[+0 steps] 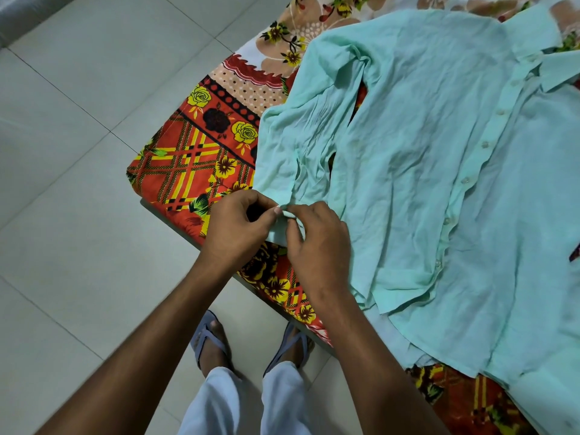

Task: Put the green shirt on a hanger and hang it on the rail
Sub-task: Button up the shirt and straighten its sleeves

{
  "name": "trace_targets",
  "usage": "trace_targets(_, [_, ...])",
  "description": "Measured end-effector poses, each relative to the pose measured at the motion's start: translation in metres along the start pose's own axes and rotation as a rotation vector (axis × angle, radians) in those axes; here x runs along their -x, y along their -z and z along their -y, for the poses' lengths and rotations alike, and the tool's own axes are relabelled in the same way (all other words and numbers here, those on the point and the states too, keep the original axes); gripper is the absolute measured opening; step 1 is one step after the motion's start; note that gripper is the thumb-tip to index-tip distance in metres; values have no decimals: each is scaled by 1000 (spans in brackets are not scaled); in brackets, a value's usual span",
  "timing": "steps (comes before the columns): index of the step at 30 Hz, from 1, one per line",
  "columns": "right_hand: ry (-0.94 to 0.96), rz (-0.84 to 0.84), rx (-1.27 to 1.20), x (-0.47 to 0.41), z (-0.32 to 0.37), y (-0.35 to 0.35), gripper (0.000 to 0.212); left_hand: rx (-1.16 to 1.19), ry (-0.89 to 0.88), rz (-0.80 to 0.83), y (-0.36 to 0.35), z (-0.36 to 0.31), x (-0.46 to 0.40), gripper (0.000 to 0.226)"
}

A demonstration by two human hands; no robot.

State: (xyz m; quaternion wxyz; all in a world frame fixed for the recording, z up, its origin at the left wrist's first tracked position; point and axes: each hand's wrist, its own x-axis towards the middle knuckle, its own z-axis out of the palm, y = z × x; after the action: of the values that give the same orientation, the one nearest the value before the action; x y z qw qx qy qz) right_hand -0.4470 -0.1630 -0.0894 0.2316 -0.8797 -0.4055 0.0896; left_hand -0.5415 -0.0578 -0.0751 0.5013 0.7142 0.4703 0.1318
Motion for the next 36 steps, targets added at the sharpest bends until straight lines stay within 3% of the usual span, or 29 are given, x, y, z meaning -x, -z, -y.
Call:
trace_targets(4, [-373, -91, -587, -7, -4, 9, 10, -55, -51, -21, -4, 2, 2, 8])
trace_targets(7, [-456, -7, -748, -9, -6, 17, 14, -126, -133, -55, -9, 4, 3, 11])
trace_targets(11, [-302, 61, -637, -6, -6, 18, 12, -295, -231, -76, -18, 8, 6, 12])
trace_targets(14, [-223, 21, -510, -4, -6, 9, 9, -339, -186, -118, -26, 8, 5, 6])
trace_targets(23, [-203, -79, -375, -3, 0, -5, 17, -186, -140, -132, -24, 6, 3, 8])
trace_targets(30, [-199, -8, -421, -3, -6, -3, 21, -162, -152, -103, -23, 11, 1, 8])
trace_targets(36, [-310, 198, -625, -8, -8, 12, 40, -131, -90, -68, -19, 6, 2, 5])
